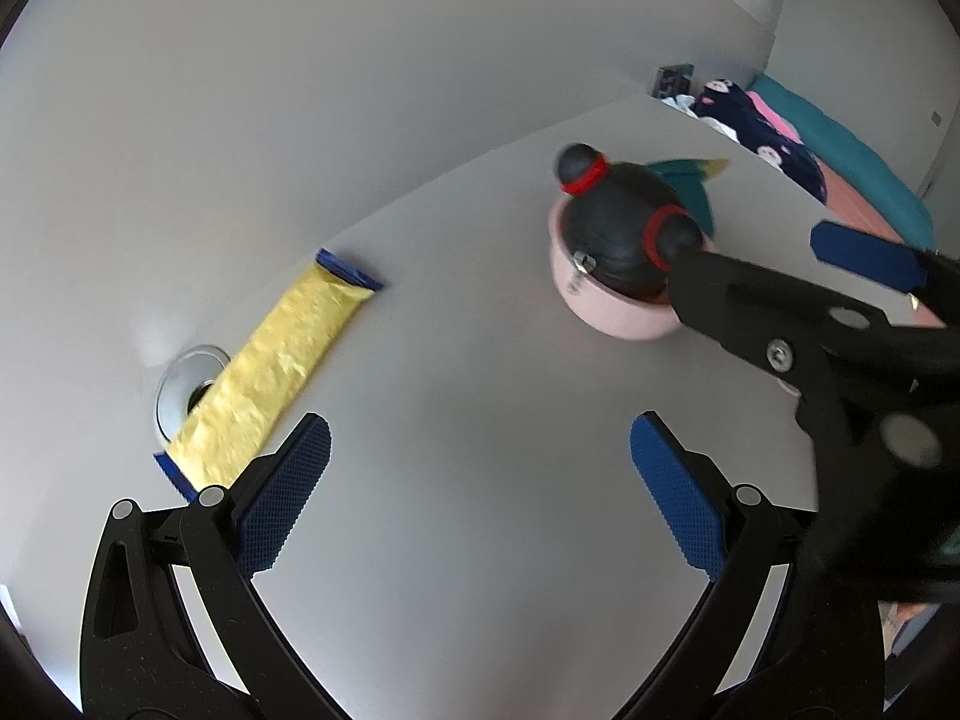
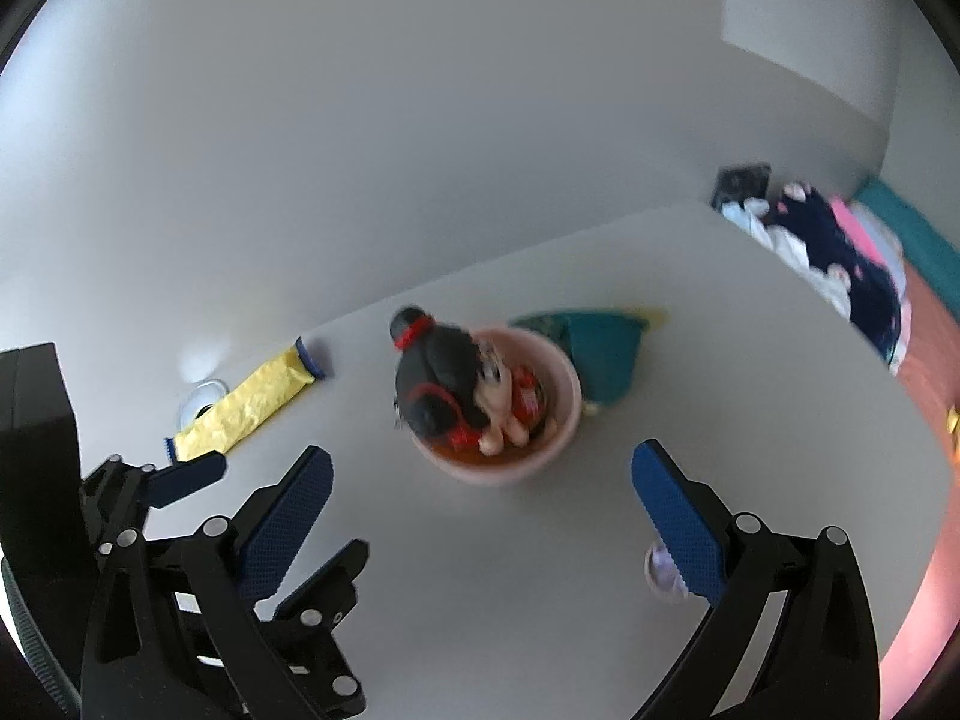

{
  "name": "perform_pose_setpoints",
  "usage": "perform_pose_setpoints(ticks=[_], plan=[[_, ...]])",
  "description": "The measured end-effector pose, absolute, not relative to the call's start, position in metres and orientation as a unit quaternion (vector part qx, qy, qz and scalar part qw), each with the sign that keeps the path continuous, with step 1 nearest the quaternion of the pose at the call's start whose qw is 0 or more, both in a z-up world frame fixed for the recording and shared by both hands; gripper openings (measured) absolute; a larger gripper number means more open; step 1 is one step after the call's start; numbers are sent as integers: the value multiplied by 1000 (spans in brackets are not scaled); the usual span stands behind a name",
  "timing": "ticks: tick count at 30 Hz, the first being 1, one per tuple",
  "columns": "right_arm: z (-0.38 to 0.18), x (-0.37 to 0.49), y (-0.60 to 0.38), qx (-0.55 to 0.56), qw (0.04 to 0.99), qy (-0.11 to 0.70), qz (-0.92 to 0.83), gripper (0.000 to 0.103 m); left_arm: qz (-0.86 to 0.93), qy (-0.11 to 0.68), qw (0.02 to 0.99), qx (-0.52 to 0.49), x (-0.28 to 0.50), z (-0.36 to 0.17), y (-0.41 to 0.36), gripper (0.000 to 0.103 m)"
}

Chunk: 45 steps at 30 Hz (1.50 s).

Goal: Collect trash
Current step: 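Grasp the black-haired doll with the right tool while the left tool grasps the pink bowl rim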

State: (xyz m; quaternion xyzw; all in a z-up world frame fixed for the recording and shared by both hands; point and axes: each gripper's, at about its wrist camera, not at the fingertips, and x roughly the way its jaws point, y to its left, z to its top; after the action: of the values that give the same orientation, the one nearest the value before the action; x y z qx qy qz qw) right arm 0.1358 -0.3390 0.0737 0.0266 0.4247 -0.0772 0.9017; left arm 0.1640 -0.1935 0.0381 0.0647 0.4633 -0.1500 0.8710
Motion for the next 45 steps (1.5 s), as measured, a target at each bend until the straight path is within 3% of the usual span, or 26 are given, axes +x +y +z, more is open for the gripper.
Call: perform_pose_setpoints(ticks=[10, 12, 13, 37, 42, 45], plan=[[55, 175, -340, 10, 886, 456, -80, 72, -150, 465, 870, 66, 180, 35, -187, 97], [56, 177, -342, 27, 886, 458, -64, 57, -154, 467, 869, 65, 184, 33, -188, 97], [57, 178, -342, 28, 885, 460, -68, 54, -155, 468, 868, 63, 187, 32, -189, 97], [139, 117, -405, 75, 918, 381, -75, 54, -138, 472, 871, 6, 237, 49, -242, 97], [137, 103, -422, 81, 917, 380, -89, 54, -131, 502, 855, 14, 257, 31, -259, 79], [133, 96, -429, 88, 916, 380, -94, 54, -128, 515, 847, 19, 261, 17, -269, 47]])
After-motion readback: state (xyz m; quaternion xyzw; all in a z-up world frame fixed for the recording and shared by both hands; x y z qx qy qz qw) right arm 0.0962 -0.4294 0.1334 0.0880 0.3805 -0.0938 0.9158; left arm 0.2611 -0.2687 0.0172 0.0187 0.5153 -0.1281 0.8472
